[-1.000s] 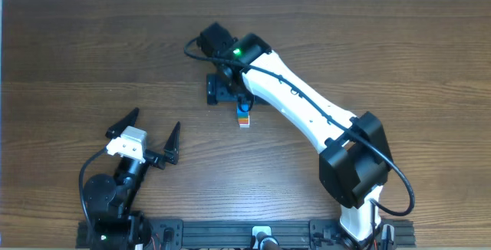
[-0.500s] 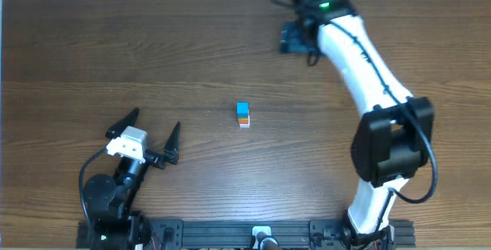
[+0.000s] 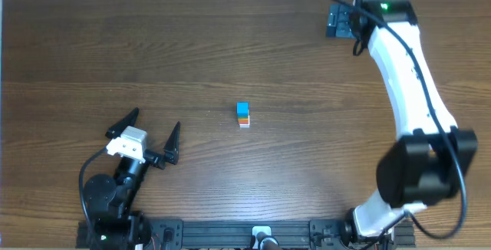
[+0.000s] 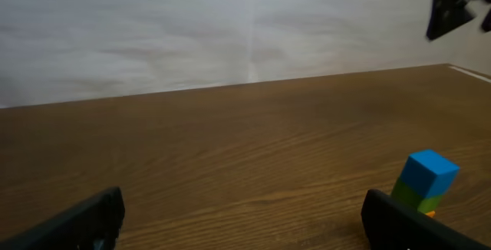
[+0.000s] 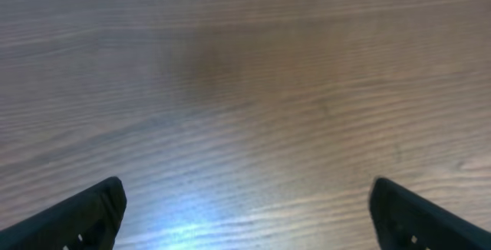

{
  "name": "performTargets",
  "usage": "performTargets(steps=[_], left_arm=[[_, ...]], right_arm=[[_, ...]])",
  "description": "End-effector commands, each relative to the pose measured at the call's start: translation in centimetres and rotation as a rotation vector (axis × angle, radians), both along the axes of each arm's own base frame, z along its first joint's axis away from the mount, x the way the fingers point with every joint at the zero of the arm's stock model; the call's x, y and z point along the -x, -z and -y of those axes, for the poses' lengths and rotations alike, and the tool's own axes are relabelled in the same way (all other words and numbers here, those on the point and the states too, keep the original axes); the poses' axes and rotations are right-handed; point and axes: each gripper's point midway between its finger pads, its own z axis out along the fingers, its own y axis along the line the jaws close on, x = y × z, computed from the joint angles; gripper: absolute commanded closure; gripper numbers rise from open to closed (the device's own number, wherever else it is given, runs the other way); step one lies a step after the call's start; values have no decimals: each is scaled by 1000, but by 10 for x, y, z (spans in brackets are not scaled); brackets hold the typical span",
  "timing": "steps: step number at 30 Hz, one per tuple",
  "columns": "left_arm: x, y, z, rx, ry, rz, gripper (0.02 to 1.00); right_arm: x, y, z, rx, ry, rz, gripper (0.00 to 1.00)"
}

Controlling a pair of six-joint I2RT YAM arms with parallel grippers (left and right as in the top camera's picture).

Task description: Stack Cubes

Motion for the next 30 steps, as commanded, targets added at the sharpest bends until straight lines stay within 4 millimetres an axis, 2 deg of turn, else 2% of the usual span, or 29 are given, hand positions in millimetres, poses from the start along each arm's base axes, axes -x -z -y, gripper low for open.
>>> performTargets(steps=[1,4,6,12,16,17,24,30], left_arm=[[1,1,2,-4,12,1,18],[1,1,2,-4,12,1,18],[1,1,2,-4,12,1,20],[1,1,2,-4,12,1,18],[1,1,2,-4,12,1,18],[1,1,2,-4,12,1,18],[1,1,2,-4,12,1,18],[1,1,2,-4,12,1,18]], right_arm=[[31,-19,-8,-35,-47,88,9],[53,-18,-8,-40,-53,117,7],[75,-16,-10,-44,-62,149,7],[112,-11,-21,-105,-118,278,7],[135,-8,-19,-110,-123,387,7],[146,-7,-18,-111,-123,429,9],[185,8,-12,-116,-121,577,7],[199,-7,-6,-124,-121,758,9]])
